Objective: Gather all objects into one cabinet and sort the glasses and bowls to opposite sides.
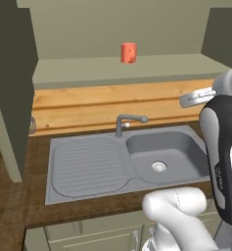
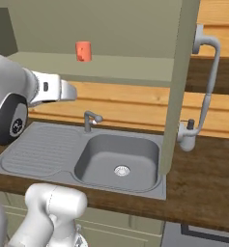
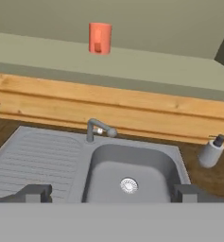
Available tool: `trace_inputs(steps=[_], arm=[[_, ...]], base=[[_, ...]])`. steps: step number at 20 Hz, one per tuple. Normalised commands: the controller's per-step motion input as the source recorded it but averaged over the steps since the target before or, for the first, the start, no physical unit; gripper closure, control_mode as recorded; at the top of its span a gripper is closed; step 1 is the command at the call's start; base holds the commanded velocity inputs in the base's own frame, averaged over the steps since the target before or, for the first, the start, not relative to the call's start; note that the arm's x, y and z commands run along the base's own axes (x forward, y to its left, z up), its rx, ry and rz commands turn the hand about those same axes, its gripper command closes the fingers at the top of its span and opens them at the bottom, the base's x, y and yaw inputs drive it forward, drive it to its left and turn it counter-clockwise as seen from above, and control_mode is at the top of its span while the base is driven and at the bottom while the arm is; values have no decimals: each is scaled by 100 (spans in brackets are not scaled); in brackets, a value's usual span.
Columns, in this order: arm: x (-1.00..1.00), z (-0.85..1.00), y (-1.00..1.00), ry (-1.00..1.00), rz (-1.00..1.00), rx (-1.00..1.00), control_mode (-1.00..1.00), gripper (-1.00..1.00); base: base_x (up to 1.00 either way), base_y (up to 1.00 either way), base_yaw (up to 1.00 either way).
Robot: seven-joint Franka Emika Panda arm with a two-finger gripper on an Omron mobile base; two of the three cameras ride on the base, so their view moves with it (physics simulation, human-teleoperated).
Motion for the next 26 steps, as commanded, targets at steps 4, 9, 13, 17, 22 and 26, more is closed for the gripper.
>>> trace_inputs(steps=[4,9,13,17,22,26], arm=[[68,1,21,-4,0,10,-100,-100],[83,10,37,-6,0,11,-100,-100],[70,1,24,-6,-5,10,-100,-100],[75,7,5,11,-4,4,-100,-100],[40,0,7,17,0,0,-100,-100],[19,-5,0,0,0,0,-100,-100]], base=[[0,0,0],[0,0,0],[0,0,0],[0,0,0],[0,0,0],[0,0,0]])
